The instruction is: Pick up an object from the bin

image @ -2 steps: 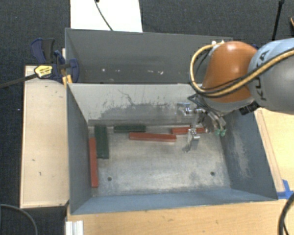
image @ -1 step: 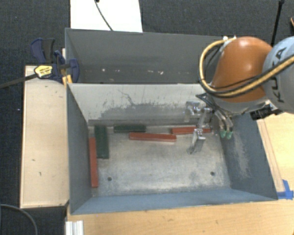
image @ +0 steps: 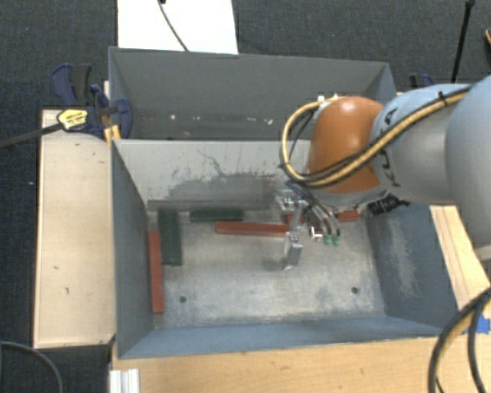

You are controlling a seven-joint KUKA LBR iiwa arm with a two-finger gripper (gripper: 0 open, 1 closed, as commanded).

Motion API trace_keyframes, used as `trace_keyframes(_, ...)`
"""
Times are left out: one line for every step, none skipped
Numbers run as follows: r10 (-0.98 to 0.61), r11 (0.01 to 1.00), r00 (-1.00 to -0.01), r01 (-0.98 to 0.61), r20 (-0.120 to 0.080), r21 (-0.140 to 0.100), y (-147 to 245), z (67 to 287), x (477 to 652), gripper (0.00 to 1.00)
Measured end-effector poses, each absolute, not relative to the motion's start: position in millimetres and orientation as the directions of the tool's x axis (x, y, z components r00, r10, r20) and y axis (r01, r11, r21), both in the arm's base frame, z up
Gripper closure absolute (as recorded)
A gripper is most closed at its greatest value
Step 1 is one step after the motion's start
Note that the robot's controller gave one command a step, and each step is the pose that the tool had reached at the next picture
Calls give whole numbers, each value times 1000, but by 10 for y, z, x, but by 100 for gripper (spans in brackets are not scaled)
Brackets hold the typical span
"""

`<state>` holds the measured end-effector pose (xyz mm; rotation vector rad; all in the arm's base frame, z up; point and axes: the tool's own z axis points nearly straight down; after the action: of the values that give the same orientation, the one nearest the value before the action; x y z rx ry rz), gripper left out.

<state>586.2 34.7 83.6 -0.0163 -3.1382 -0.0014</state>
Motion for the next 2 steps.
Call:
trace_keyframes(-28, 1000, -1000, -28, 1, 0, 378, 700, 5897, 0)
trace_keyframes(-28, 1000, -1000, -28, -1, 0, 379, 710, 5901, 100)
